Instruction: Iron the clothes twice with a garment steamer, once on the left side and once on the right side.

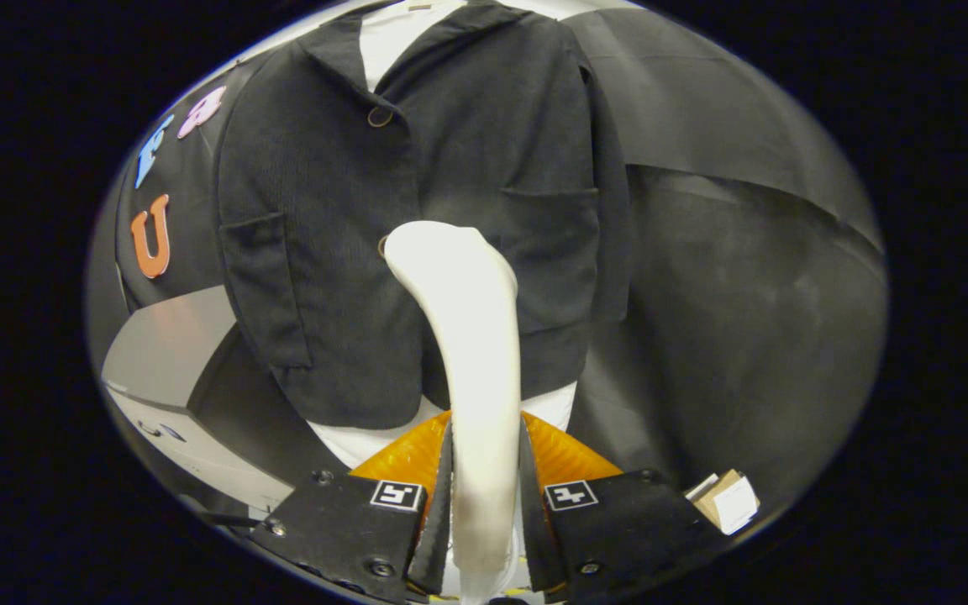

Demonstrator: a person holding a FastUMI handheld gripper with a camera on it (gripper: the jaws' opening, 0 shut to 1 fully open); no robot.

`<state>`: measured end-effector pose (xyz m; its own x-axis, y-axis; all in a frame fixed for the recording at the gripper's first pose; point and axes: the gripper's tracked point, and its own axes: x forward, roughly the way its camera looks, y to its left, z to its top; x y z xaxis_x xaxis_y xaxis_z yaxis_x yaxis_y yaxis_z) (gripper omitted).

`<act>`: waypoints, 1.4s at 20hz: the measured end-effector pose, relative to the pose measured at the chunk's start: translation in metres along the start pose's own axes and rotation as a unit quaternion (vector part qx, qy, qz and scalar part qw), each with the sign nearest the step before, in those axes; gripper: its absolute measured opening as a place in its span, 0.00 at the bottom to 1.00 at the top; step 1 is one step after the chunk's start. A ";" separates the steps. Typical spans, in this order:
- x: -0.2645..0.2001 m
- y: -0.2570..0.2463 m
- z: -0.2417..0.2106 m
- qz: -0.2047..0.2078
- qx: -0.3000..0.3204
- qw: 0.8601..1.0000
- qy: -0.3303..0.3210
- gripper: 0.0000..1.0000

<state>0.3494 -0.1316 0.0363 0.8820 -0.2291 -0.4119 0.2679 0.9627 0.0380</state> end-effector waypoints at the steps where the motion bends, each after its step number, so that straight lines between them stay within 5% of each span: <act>1: 0.002 0.001 -0.005 0.001 0.002 1.000 0.005 0.40; 28: 0.001 0.002 -0.059 0.057 0.038 0.997 0.037 0.40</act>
<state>0.3282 -0.1210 -0.0182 0.8780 -0.1059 -0.4668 0.1992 0.9676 0.1552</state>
